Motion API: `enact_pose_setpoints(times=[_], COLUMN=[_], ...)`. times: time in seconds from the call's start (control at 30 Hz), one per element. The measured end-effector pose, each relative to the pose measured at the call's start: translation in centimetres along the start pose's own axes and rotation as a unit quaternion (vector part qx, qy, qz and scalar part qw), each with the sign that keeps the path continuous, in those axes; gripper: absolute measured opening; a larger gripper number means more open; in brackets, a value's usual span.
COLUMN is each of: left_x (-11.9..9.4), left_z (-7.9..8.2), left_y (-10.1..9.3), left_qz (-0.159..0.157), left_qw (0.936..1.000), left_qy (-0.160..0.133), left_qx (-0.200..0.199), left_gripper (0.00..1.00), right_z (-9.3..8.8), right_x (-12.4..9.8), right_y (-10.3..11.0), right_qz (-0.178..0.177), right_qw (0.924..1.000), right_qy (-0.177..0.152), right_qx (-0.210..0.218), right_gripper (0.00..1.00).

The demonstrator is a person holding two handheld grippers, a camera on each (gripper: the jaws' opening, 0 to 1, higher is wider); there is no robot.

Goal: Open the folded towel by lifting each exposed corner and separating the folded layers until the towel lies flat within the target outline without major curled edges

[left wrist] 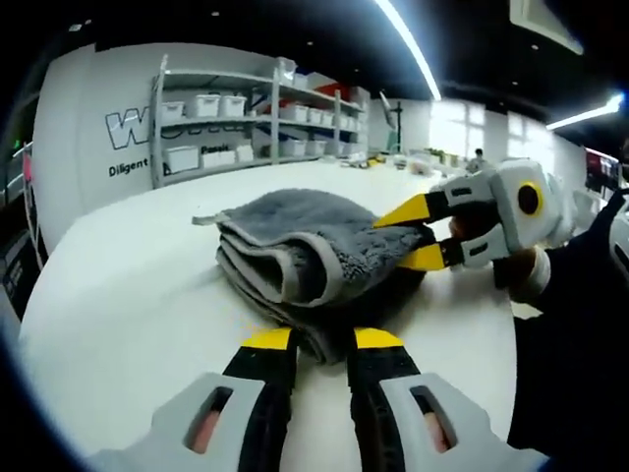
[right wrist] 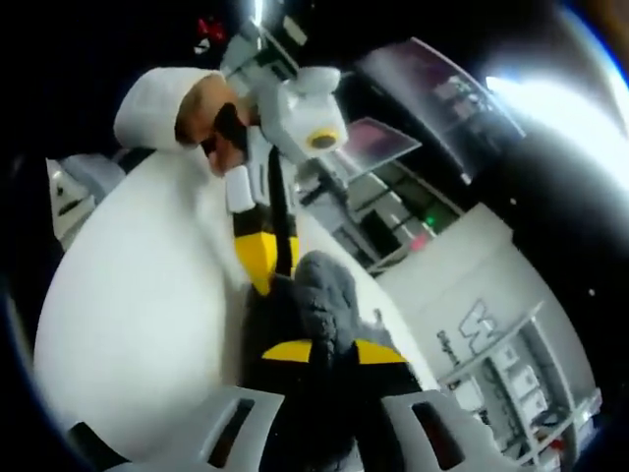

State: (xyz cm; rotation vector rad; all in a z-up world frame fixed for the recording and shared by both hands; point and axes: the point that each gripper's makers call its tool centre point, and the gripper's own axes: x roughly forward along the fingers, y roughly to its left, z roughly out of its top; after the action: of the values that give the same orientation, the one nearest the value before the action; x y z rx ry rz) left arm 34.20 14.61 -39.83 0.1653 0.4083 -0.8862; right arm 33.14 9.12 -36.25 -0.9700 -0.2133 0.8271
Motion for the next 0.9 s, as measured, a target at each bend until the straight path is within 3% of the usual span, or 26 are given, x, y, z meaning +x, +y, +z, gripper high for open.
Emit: enact_pose_setpoints(times=[0.13, 0.27, 0.43, 0.73, 0.9], left_x=[0.2, 0.0, 0.1, 0.2, 0.1], left_z=[0.0, 0.0, -0.2, -0.3, -0.3], left_y=[0.1, 0.0, -0.4, -1.6, -1.8], left_qz=[0.012, 0.012, 0.009, -0.001, -0.005], left_qw=[0.9999, 0.9996, 0.9993, 0.9993, 0.9989], left_qy=[0.005, 0.014, 0.025, 0.035, 0.040], left_qx=[0.003, -0.023, -0.028, -0.007, -0.025], left_gripper=[0.12, 0.09, 0.09, 0.08, 0.08], right_z=[0.0, 0.0, -0.2, -0.6, -0.7], right_x=[-0.1, -0.3, -0.9, -1.8, -2.4], right_y=[-0.1, -0.8, -2.3, -3.4, -4.1], right_qz=[0.002, -0.005, -0.024, -0.035, -0.041], right_qw=[0.9999, 0.9985, 0.9905, 0.9814, 0.9751], right_qy=[-0.002, -0.010, -0.029, -0.041, -0.048], right_qx=[0.015, 0.053, 0.132, 0.184, 0.213], right_gripper=[0.05, 0.03, 0.03, 0.03, 0.03])
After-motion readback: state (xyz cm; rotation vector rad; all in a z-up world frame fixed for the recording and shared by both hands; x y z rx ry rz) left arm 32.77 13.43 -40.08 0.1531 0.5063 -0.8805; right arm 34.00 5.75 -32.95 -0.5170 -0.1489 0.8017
